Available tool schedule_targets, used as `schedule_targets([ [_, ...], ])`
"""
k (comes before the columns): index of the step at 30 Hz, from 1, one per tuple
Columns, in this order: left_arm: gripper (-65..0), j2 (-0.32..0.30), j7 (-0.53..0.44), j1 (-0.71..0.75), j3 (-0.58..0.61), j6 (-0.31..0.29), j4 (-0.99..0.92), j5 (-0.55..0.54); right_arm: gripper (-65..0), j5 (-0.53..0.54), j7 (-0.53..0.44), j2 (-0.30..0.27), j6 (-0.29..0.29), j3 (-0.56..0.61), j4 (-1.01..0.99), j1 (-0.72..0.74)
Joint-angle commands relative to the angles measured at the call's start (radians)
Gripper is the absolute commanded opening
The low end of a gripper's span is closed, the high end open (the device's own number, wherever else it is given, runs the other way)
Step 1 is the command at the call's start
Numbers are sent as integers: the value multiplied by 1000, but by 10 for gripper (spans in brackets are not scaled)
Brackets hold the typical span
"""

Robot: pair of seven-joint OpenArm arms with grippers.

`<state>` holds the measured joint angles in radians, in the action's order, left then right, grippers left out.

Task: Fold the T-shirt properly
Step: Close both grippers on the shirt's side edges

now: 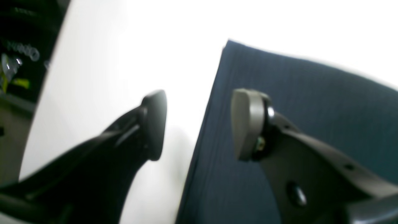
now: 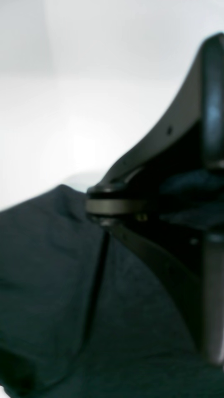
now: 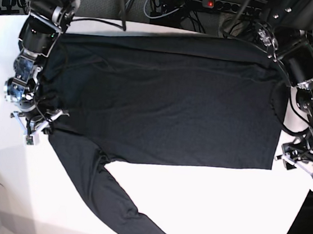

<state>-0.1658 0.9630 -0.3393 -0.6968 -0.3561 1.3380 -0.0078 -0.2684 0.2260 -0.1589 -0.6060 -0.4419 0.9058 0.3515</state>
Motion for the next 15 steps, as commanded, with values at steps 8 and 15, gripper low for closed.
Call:
schedule_targets([
  [8, -282, -22, -175, -97, 2, -1, -272, -7, -650, 8, -17, -11, -1, 1, 16, 24],
  [15, -188, -22, -329, -154, 2, -1, -401, -7, -650, 8, -14, -11, -1, 2, 16, 24],
])
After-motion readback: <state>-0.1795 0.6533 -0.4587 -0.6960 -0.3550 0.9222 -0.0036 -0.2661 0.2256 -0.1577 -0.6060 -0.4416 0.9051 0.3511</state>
